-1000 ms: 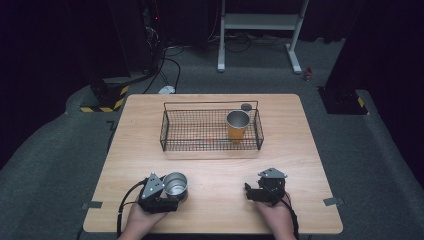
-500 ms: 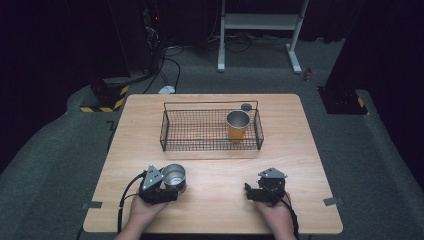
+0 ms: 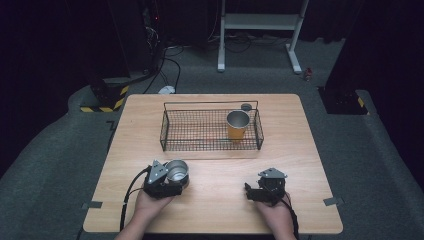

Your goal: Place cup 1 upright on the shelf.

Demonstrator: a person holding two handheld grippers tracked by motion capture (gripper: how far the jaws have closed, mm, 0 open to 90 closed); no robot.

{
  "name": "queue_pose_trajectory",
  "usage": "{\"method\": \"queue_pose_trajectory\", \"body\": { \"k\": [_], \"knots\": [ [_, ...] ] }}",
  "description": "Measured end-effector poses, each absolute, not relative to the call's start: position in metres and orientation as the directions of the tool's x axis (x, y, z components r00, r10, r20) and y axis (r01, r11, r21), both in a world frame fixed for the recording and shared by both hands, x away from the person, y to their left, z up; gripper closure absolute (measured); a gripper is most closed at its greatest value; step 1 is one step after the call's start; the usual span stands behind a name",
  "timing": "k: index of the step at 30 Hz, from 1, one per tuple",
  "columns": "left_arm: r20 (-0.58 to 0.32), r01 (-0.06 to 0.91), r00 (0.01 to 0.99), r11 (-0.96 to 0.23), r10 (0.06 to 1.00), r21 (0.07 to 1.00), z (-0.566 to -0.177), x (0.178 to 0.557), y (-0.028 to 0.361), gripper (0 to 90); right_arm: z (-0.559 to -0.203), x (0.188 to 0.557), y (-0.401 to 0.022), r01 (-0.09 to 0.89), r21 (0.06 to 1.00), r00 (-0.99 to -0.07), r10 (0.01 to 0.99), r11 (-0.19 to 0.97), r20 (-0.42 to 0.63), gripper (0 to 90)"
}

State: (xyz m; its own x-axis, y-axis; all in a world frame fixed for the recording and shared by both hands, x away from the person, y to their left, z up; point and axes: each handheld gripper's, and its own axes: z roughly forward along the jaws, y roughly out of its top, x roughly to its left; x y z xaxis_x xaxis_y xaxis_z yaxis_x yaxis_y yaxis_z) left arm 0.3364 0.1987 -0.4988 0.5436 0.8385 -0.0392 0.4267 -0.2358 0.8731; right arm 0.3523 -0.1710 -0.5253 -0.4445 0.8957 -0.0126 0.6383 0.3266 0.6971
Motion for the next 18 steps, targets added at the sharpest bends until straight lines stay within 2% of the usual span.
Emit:
{"method": "queue_pose_trajectory", "body": {
  "k": [8,18],
  "knots": [
    [-0.059,0.43,0.548,-0.22,0.834,0.876,-0.5,0.3387,0.1999,14.9,-0.5254,0.3523,-0.1708,0.638,0.698,-0.443,0.896,0.326,-0.013,9.8],
    [-0.004,0.396,0.55,-0.257,0.835,0.881,-0.5009,0.3368,0.1979,15.8,-0.5253,0.3526,-0.1707,0.638,0.698,-0.44,0.898,0.326,-0.016,10.0]
  ]
}}
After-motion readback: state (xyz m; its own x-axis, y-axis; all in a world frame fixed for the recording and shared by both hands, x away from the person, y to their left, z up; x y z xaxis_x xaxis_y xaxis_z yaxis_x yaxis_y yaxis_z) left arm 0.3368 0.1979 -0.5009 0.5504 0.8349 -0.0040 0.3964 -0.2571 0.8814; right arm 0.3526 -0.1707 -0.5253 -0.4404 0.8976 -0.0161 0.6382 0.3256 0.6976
